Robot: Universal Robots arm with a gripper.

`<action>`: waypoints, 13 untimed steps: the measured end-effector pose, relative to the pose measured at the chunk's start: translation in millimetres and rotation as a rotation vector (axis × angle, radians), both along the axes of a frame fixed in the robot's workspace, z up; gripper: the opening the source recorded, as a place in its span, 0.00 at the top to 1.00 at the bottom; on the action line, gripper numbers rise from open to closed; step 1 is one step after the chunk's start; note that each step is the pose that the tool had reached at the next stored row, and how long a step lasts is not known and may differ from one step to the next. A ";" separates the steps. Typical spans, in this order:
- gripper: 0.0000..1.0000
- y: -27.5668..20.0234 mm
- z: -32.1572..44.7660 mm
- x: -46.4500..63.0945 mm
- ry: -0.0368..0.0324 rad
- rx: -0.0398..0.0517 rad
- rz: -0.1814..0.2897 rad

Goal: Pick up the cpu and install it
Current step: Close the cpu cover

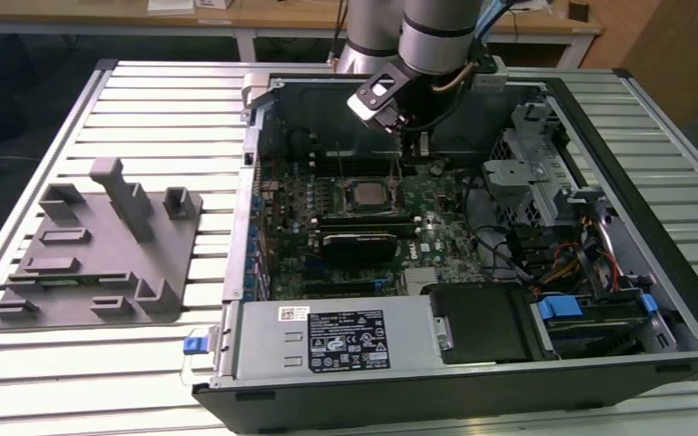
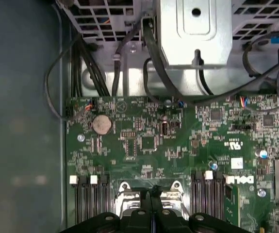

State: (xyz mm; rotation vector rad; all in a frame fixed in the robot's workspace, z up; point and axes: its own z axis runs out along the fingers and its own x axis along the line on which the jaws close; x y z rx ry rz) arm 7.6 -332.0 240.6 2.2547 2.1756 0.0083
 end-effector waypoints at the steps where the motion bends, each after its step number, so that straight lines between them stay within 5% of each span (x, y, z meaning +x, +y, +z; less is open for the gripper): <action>1: 0.89 0.1 0.0 -1.0 0.0000 -0.0001 0.000; 13: 0.89 0.2 -0.1 -6.6 0.0001 -0.0001 0.000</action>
